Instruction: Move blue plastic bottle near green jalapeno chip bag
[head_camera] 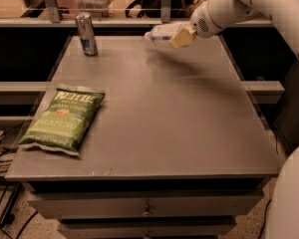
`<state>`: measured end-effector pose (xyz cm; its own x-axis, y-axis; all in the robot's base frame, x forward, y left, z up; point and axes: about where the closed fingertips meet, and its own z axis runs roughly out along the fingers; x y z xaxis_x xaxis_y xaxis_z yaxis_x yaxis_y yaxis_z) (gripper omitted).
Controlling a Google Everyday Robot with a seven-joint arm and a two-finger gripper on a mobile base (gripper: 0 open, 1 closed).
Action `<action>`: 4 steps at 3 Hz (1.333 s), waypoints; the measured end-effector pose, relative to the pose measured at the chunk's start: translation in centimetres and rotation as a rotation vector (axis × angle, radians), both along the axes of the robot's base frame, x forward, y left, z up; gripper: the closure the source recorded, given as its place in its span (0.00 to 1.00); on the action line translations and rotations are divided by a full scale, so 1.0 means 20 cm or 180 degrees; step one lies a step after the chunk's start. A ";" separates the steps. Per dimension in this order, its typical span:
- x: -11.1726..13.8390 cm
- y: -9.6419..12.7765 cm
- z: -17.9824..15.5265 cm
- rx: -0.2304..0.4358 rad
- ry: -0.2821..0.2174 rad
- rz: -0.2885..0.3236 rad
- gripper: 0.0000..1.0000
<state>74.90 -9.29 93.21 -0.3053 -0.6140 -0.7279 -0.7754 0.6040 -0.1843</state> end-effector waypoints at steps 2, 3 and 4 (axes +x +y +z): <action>-0.43 0.35 -0.08 0.0397 0.0417 0.0762 1.00; -0.66 0.49 -0.12 0.0610 0.0683 0.1099 0.82; -0.84 0.55 -0.17 0.0699 0.0939 0.1335 0.58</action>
Offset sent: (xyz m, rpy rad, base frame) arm -0.1525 0.1136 -0.0173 0.2362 0.2188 0.3984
